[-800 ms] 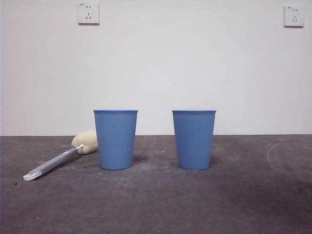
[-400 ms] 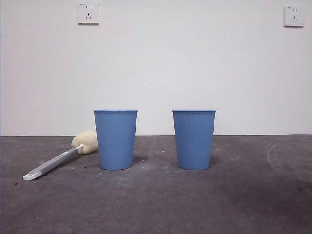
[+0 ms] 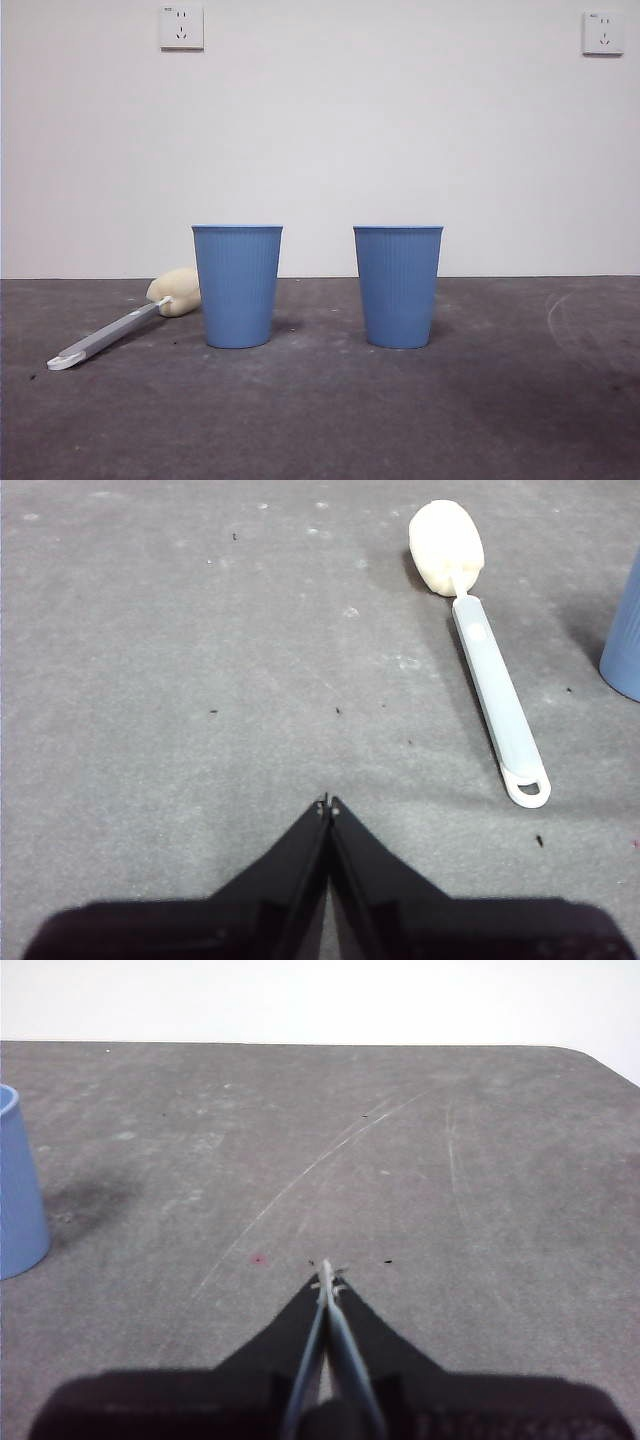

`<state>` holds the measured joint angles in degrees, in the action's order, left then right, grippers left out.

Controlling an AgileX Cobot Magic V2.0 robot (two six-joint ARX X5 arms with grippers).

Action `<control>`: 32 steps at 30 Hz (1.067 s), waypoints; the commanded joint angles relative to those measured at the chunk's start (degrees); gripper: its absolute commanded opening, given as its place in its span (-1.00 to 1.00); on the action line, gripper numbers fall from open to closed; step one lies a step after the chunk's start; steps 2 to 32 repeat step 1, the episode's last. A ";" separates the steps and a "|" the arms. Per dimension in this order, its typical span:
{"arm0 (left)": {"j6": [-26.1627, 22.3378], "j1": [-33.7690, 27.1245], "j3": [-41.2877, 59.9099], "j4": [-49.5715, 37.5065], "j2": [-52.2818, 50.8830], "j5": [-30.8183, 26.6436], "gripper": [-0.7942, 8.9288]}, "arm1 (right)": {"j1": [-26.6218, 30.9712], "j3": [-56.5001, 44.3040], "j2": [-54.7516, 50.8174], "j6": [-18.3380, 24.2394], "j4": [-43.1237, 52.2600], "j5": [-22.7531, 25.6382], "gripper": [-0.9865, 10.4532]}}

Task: Pick up the cup brush,pick up the cup,insert the brush into the cup,clean the cup,put the cup brush back,put the cup back to the fixed position on the table

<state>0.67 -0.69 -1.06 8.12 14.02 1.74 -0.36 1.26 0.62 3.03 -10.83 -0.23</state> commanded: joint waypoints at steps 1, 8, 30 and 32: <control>0.20 -0.17 0.42 -0.48 0.02 0.17 -0.84 | 0.04 -0.24 -0.11 0.02 -0.20 0.09 -0.83; 0.20 -0.17 0.42 -0.48 0.02 0.17 -0.84 | 0.04 -0.24 -0.11 0.02 -0.20 0.09 -0.83; 0.20 -0.17 0.42 -0.48 0.02 0.17 -0.84 | 0.04 -0.24 -0.11 0.02 -0.20 0.09 -0.83; 0.20 -0.17 0.42 -0.48 0.02 0.17 -0.84 | 0.04 -0.24 -0.11 0.02 -0.20 0.09 -0.83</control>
